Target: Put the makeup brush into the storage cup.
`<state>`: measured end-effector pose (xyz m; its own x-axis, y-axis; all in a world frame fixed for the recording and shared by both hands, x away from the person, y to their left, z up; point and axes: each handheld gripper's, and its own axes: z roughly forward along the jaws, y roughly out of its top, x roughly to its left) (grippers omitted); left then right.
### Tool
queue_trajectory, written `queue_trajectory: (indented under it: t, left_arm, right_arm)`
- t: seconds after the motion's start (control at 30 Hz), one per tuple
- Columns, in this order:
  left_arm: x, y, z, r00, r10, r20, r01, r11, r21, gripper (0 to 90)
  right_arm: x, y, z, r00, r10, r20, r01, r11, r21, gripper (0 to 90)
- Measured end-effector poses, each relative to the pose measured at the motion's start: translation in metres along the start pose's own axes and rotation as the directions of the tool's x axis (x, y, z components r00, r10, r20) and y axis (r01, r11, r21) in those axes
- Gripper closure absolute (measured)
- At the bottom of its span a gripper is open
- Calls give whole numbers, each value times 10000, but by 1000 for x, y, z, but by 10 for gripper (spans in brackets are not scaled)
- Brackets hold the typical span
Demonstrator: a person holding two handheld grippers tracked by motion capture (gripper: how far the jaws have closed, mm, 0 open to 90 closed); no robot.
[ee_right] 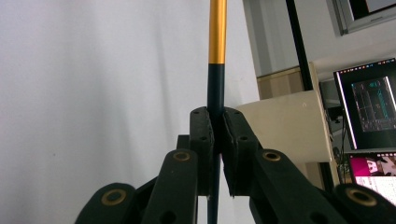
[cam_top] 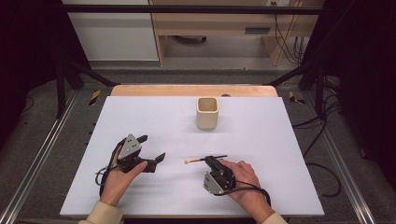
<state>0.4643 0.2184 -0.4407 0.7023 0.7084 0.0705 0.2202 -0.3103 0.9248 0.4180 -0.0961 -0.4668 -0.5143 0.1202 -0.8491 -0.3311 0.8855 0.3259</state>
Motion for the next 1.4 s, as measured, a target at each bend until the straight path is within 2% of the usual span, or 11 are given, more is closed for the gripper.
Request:
queue_trajectory:
  t: [0.17, 0.2, 0.5, 0.67, 0.73, 0.8, 0.93, 0.97, 1.0, 1.37, 1.4]
  left_arm:
    - [1, 0, -1, 10000, -32, -17, 32, 10000, -45, 37]
    - [1, 0, -1, 10000, -32, -17, 32, 10000, -45, 37]
    - [2, 0, -3, 9999, -103, -41, 102, 9998, -184, 37]
    - [3, 0, -4, 9999, -99, -32, 98, 9995, -292, 37]
    - [3, 0, -4, 9999, -105, -38, 104, 9995, -305, 36]
    - [3, 1, -4, 9998, -174, 7, 174, 9991, -375, 36]
    - [3, 1, -5, 9996, -265, 44, 267, 9984, -497, 36]
    - [4, 1, -6, 9996, -291, 46, 293, 9982, -526, 36]
    - [4, 1, -6, 9994, -354, 68, 357, 9977, -568, 36]
    - [4, 2, -6, 9991, -402, 106, 409, 9967, -695, 34]
    - [4, 2, -6, 9991, -402, 106, 409, 9967, -695, 33]
  right_arm:
    - [-3, -4, -1, 9999, 151, 69, -151, 9999, 55, 833]
    - [-4, -5, -2, 9993, 364, 112, -365, 9993, 56, 833]
    - [-10, -13, -4, 9933, 1133, 242, -1133, 9936, -23, 833]
    - [-15, -19, -6, 9797, 1980, 330, -1977, 9802, -126, 833]
    - [-17, -20, -6, 9788, 2019, 346, -2015, 9794, -148, 833]
    - [-19, -24, -7, 9658, 2565, 387, -2557, 9665, -235, 833]
    - [-23, -29, -9, 9541, 2969, 390, -2956, 9546, -354, 833]
    - [-23, -29, -9, 9541, 2969, 390, -2956, 9546, -354, 833]
    - [-24, -31, -9, 9455, 3228, 430, -3212, 9461, -410, 833]
    - [-29, -37, -11, 9195, 3908, 427, -3881, 9197, -587, 833]
    - [-29, -37, -11, 9195, 3908, 427, -3881, 9197, -587, 833]
